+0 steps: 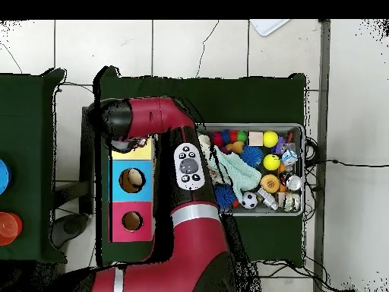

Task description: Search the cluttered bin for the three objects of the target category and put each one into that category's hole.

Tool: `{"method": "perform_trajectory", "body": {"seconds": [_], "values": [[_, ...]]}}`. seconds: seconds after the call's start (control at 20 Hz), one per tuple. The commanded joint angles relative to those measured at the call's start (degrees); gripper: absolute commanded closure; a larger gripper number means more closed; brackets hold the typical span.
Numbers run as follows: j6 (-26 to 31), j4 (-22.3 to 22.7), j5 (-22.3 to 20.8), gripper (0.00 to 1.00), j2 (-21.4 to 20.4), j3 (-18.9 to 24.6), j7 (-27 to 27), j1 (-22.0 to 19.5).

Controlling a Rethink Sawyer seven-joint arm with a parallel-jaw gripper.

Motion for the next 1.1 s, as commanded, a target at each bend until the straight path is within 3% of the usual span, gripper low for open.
{"method": "perform_trajectory", "body": {"seconds": [0.05, 0.55, 0.9, 1.1], "values": [[-6.7, 2.3, -0.7, 1.00, 8.4, 5.0, -1.4, -0.7], [-9.6, -2.3, -2.7, 1.00, 13.4, 3.0, -0.9, 0.5], [-4.6, 1.7, -1.6, 1.00, 8.2, 2.8, -0.9, 0.4], [2.0, 2.6, -0.5, 1.00, 3.5, 2.5, -1.4, 0.4]]}}
